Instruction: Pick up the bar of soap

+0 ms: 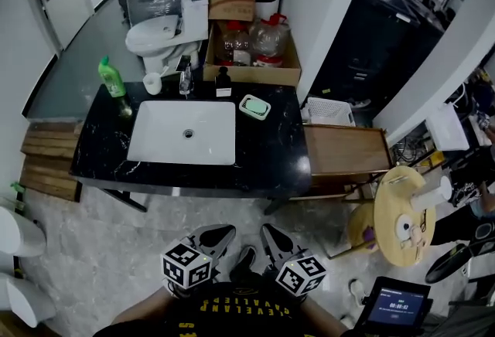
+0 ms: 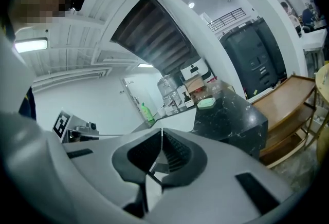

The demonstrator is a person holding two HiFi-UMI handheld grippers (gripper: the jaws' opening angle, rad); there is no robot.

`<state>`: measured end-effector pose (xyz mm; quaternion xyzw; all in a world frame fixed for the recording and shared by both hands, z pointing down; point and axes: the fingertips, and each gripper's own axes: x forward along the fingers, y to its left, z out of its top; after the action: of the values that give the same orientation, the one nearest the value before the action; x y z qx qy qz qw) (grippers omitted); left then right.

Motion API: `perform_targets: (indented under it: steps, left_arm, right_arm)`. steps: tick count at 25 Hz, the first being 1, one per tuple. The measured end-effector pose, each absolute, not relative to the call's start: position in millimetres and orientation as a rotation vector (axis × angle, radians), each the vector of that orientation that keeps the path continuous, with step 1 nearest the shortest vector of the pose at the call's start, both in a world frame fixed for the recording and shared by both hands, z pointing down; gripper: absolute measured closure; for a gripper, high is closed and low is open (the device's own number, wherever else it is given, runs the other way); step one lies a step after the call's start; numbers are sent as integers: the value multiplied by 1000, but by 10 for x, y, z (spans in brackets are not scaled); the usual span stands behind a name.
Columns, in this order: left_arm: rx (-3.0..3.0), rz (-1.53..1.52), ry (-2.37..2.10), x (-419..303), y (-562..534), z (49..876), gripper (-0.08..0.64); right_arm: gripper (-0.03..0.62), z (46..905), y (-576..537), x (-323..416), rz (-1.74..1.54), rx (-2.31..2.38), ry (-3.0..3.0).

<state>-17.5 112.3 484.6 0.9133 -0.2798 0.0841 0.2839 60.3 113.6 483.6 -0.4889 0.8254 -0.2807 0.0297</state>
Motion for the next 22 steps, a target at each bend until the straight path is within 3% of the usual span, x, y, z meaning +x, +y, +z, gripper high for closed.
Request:
perform_targets:
  steps: [13,22]
  left_arm:
    - [2436,246,-828,473,459,4793,548]
    - [2388,270,-892,442,199,4854,548]
  right_arm:
    - [572,4835,392,1253,-904,-1431,2547]
    - [572,4925,86,1262,-963,-1383,2544]
